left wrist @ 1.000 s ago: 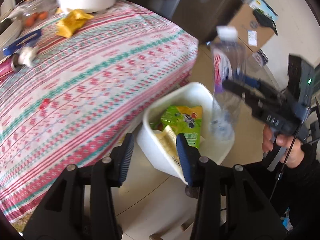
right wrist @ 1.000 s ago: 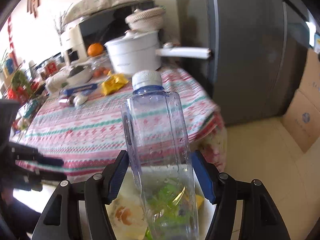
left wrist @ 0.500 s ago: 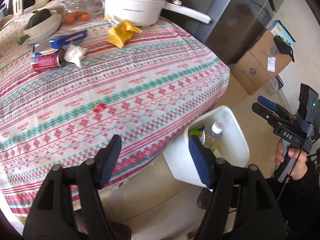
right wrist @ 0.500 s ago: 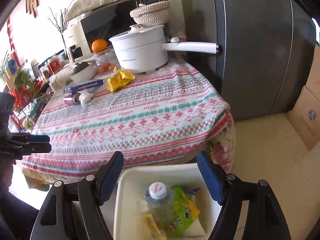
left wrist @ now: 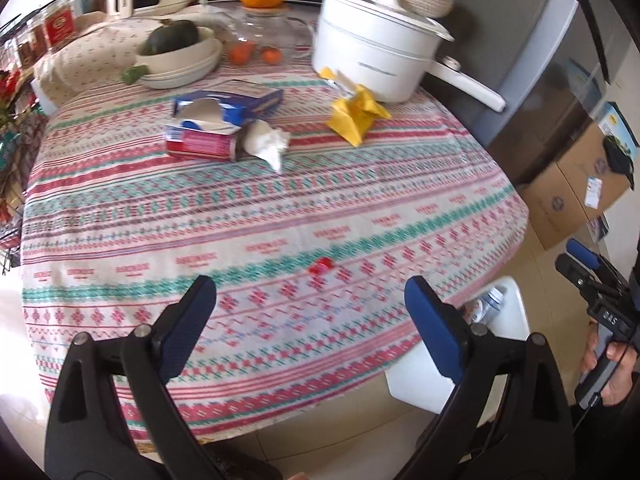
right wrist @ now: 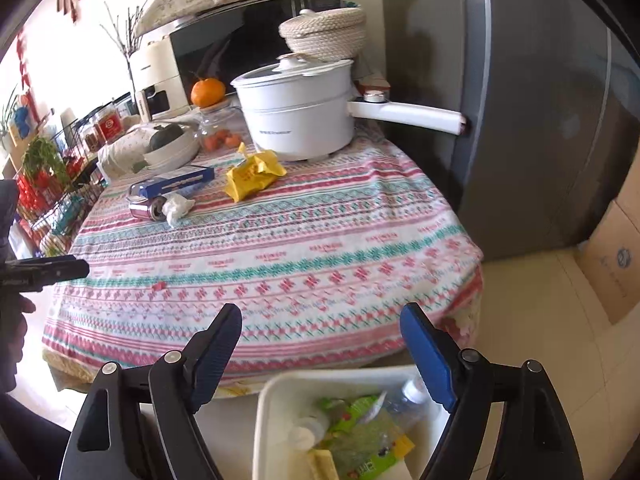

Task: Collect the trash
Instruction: 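Grasp the crumpled white tissue with the left tool and lift it, then grasp the yellow snack packet with the right tool and lift it, then carry the tissue and yellow packet over the white bin with both tools, then open both tools to drop the tissue and yellow packet into the bin, then move both tools back over the table toward the remaining items, then grasp the blue biscuit box with the right tool and lift it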

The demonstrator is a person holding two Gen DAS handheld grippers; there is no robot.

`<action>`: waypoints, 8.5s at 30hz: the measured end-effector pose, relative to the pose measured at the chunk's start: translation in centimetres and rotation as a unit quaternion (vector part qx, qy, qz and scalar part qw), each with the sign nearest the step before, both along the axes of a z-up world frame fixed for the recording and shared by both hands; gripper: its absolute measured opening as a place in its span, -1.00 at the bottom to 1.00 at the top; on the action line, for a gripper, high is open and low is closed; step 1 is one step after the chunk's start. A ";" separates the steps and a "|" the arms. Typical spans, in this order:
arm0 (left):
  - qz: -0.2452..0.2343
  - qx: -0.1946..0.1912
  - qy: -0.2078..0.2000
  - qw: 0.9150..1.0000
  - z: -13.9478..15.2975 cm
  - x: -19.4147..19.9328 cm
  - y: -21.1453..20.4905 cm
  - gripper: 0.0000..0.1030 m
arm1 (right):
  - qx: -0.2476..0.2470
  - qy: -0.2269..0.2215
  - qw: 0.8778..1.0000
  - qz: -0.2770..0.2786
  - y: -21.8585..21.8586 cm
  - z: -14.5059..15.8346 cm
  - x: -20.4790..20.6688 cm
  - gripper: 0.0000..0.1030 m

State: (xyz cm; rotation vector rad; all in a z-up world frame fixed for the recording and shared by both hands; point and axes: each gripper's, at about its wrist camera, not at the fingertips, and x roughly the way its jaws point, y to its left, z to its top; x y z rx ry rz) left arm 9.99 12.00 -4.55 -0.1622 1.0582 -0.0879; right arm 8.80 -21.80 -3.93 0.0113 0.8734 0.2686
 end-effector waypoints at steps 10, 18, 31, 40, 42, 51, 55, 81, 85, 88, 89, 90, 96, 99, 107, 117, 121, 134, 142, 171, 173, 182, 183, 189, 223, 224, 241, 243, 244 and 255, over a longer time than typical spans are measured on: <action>0.086 -0.015 -0.017 0.996 -1.9 3.3 4.0 0.85 | -0.009 0.029 0.999 0.008 4.5 -0.2 3.4 0.61; 0.115 -0.054 -0.055 0.990 -3.8 7.4 1.6 0.73 | -0.010 0.047 0.999 0.013 7.1 -1.0 5.7 0.61; 0.203 0.004 -0.081 0.976 -7.3 13.6 -0.4 0.41 | -0.042 0.074 0.996 0.007 5.5 -3.6 7.7 0.61; 0.224 0.004 -0.058 0.973 -9.1 14.9 -0.1 -0.62 | -0.046 0.094 0.994 -0.017 3.3 -4.8 8.3 0.61; 0.210 0.002 -0.045 0.977 -9.3 14.9 -0.2 -0.78 | -0.038 0.093 0.995 -0.023 3.2 -4.6 8.5 0.61; 0.108 -0.036 -0.013 0.993 -7.6 11.8 1.3 -0.90 | 0.020 0.105 0.993 -0.056 5.3 -6.2 11.8 0.61; 0.084 -0.044 0.007 0.995 -7.4 9.3 2.2 -0.90 | 0.045 0.091 0.993 -0.060 7.7 -7.2 14.2 0.61; 0.033 -0.024 -0.054 0.998 -1.3 3.6 6.2 -0.90 | -0.021 0.057 0.998 -0.030 21.0 -10.3 25.0 -0.54; 0.034 -0.035 -0.057 0.997 -1.1 3.4 6.0 -0.90 | -0.034 0.069 0.997 -0.005 20.0 -9.9 24.2 -0.94; 0.027 -0.039 -0.060 0.997 -0.7 3.0 5.5 -0.90 | -0.028 0.079 0.996 -0.003 18.4 -9.4 22.9 -0.94; 0.026 -0.041 -0.061 0.997 -0.6 2.9 5.3 -0.90 | -0.023 0.084 0.996 0.000 17.7 -9.2 22.3 -0.94; 0.024 -0.045 -0.062 0.997 -0.4 2.7 5.2 -0.90 | -0.021 0.087 0.996 0.004 17.1 -9.0 21.6 -0.94; 0.007 -0.070 -0.058 0.996 0.5 1.5 3.4 -0.90 | -0.005 0.105 0.994 0.024 13.9 -6.8 17.4 -0.94; -0.008 -0.071 -0.062 0.996 0.9 1.0 2.1 -0.90 | -0.010 0.105 0.994 0.037 12.6 -5.3 15.1 -0.94; -0.050 -0.076 -0.075 0.993 2.5 -1.2 -1.5 -0.90 | -0.002 0.104 0.993 0.052 8.3 -1.7 8.6 -0.94; -0.134 -0.058 -0.073 0.987 2.4 -3.9 -7.7 -0.90 | 0.032 0.112 0.993 0.025 2.2 -0.3 2.1 -0.94; -0.173 -0.052 -0.057 0.982 1.5 -4.7 -10.3 -0.90 | 0.041 0.106 0.993 0.020 0.2 -0.2 0.6 -0.94; -0.311 -0.039 0.015 0.950 -3.9 -7.5 -20.2 -0.90 | 0.021 0.188 0.982 0.010 -6.1 -5.5 -3.5 -0.92; -0.357 -0.015 0.044 0.933 -7.2 -8.9 -24.4 -0.89 | 0.010 0.221 0.975 0.000 -8.6 -7.7 -4.8 -0.91; -0.305 0.047 0.039 0.950 -7.6 -7.8 -21.4 0.59 | 0.001 0.268 0.963 -0.013 -8.8 -9.0 -5.0 0.23; -0.300 0.047 0.039 0.952 -7.5 -7.6 -21.1 0.60 | 0.000 0.264 0.964 -0.016 -8.7 -8.8 -4.8 0.28; -0.266 0.048 0.029 0.962 -6.5 -6.7 -18.8 0.61 | -0.003 0.260 0.965 -0.020 -8.0 -8.4 -4.1 0.32; -0.261 0.048 0.027 0.964 -6.2 -6.5 -18.4 0.61 | -0.003 0.259 0.966 -0.021 -8.0 -8.4 -4.0 0.32; -0.219 0.049 0.013 0.974 -4.9 -4.9 -15.5 0.62 | 0.002 0.242 0.970 -0.021 -6.7 -7.0 -2.7 0.32; 0.058 0.020 -0.043 0.997 -7.0 7.7 13.7 0.69 | -0.003 0.195 0.979 0.051 12.2 -4.1 10.7 0.40; 0.058 0.020 -0.036 0.997 -7.5 7.6 13.9 0.69 | 0.003 0.192 0.980 0.057 13.7 -4.0 12.0 0.40; 0.015 0.058 -0.045 0.997 -6.1 6.1 14.8 0.69 | 0.285 0.233 0.928 0.055 28.4 -10.0 26.1 0.29; 0.009 0.058 -0.045 0.997 -6.2 6.3 14.6 0.69 | 0.320 0.247 0.914 0.047 28.7 -11.2 26.7 0.13; 0.006 0.058 -0.045 0.997 -6.3 6.4 14.5 0.69 | 0.351 0.253 0.900 0.043 28.8 -11.8 26.9 -0.04; -0.009 0.041 -0.054 0.998 -6.5 7.2 13.2 0.69 | 0.372 0.205 0.902 0.071 24.4 -7.3 25.7 -0.49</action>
